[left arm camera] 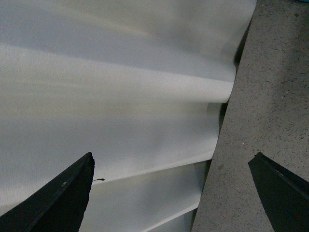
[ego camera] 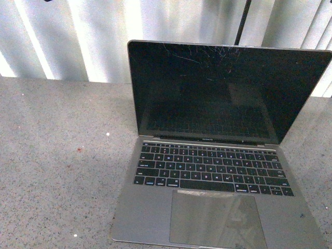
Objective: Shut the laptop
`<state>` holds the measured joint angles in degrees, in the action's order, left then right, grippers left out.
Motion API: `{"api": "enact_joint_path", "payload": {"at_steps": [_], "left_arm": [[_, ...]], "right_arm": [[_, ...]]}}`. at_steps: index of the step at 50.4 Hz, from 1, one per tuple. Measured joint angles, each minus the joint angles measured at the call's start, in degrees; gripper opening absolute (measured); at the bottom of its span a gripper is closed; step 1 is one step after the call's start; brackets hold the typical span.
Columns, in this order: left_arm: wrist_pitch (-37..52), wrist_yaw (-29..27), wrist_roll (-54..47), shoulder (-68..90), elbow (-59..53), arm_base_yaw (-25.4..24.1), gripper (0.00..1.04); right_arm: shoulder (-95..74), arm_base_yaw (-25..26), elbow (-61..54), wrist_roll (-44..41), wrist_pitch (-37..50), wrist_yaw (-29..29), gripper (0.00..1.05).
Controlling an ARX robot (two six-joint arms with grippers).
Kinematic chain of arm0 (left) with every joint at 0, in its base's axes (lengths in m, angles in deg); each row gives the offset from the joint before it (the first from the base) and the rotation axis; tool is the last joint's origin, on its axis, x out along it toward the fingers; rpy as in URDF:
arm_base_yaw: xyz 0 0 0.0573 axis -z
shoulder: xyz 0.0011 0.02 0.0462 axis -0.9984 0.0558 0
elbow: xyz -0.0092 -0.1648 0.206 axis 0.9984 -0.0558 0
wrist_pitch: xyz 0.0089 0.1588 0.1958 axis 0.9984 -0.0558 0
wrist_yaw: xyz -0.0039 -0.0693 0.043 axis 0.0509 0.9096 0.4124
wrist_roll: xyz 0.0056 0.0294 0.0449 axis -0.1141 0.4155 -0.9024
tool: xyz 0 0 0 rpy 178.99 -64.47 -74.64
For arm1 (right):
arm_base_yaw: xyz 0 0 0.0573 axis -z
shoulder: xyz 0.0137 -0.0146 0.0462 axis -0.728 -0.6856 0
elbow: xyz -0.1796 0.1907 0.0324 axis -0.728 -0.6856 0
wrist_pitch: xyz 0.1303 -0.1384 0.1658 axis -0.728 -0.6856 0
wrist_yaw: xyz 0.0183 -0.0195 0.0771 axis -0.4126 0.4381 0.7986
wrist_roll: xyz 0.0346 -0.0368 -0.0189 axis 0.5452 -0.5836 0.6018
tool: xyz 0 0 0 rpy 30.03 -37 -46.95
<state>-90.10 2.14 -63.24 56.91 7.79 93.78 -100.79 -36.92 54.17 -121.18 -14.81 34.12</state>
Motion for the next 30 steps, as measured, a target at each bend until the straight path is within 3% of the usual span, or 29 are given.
{"api": "enact_joint_path", "payload": {"at_steps": [13,24,30], "left_arm": [[-13.0,-2.84,-3.28,5.31,10.58,2.97,0.98],[-18.82,-4.13,-3.93,7.91,15.89,4.31,0.97],[-21.4,-4.07,-3.58,8.48,16.41,4.9,0.7]], "right_arm": [[-3.98,-2.29,7.56,-2.34,-15.28,-2.62,0.96],[-5.25,-4.28,10.56,-1.53,-24.09,-4.81,0.62],[-5.86,-5.22,11.43,-1.57,-30.16,-6.29,0.35]]}}
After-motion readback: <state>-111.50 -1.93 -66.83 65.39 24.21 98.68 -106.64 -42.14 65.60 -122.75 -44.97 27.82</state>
